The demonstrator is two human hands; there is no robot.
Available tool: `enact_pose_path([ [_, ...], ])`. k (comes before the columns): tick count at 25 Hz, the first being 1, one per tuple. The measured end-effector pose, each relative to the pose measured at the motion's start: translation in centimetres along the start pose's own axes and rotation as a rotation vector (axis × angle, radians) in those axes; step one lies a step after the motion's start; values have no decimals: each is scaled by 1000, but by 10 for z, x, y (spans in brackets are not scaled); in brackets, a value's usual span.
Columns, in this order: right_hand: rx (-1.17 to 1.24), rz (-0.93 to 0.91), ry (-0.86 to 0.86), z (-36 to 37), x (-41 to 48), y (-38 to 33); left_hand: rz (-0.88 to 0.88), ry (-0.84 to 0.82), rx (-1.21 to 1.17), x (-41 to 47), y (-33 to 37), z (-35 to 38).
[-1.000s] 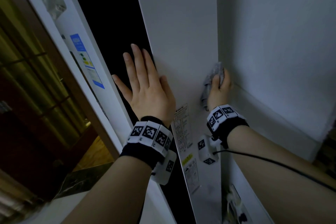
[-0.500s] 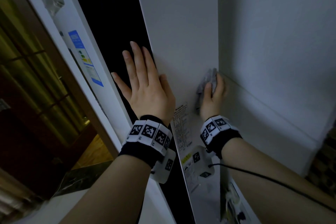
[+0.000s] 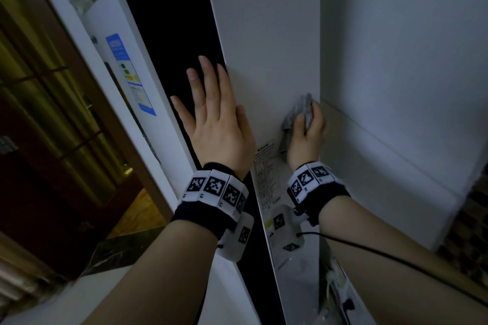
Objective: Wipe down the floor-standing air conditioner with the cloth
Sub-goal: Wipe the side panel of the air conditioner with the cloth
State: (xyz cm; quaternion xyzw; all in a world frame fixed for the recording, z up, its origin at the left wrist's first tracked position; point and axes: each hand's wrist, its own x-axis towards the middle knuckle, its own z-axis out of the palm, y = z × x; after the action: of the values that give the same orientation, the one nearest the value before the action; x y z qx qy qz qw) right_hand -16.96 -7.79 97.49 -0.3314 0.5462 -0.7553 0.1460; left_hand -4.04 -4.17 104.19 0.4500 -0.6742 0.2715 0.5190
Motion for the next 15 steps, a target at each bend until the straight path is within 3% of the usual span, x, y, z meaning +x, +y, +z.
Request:
enact_pose_path([
  [6,-24,-50,-12,5,-29,-8,-21,-10,-134,-3,-9,-11],
  [11,15,11,26,10,-31,-10,-77,31,-125,-7,-22,-18],
  [15,7,-61,-9,18,-62,-5,-96,1,-221,-12,-27,-22],
])
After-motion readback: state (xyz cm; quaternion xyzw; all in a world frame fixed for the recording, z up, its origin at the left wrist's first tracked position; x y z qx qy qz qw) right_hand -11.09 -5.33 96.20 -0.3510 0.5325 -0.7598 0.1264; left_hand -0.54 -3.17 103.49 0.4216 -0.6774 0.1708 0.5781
